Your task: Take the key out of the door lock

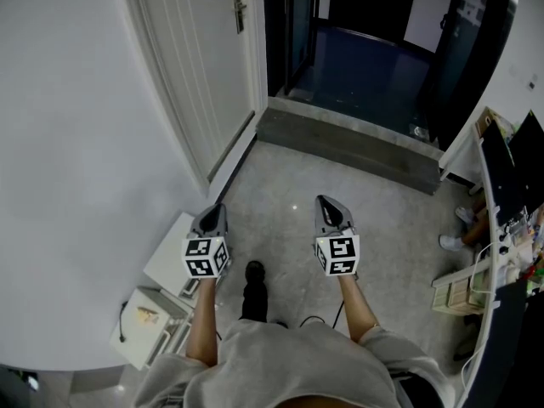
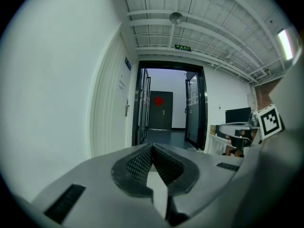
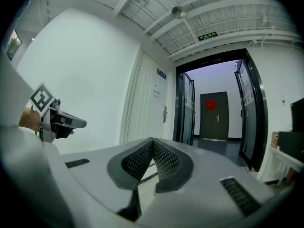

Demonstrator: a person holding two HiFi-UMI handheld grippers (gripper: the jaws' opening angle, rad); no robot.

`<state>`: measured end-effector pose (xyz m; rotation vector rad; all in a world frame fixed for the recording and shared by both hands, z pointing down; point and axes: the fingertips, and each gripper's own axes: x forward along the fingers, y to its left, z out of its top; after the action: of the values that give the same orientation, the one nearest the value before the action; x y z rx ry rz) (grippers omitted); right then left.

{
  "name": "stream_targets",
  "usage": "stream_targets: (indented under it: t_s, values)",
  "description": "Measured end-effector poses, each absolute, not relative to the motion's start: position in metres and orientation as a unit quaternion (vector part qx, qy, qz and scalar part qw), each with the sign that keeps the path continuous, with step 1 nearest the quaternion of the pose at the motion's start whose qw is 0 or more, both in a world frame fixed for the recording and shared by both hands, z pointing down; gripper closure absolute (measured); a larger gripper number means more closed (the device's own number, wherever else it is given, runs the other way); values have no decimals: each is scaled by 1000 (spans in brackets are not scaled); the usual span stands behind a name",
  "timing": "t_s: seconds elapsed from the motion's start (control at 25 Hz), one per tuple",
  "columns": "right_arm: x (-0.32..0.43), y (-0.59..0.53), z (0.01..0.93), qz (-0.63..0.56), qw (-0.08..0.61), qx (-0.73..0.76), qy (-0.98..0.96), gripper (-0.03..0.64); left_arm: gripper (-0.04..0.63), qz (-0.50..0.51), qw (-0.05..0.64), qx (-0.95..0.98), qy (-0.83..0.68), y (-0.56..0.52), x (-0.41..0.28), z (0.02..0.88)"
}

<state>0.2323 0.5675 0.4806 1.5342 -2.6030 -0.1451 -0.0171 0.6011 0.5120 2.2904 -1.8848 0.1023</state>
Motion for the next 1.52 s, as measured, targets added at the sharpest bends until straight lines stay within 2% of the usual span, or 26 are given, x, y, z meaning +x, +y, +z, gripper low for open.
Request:
stream_targets:
  t_s: [0.48, 1.16, 1.52]
  values:
    - [192, 457, 491, -55, 74, 509, -856, 594, 577, 28, 91, 782, -616, 479, -44, 525]
    - [93, 181, 451, -78, 74, 515, -851, 594, 577, 12, 78, 796, -600, 195, -133, 486]
    - [54, 88, 465, -75, 76, 517, -849, 594, 577, 22, 78, 802, -592, 97, -168, 496]
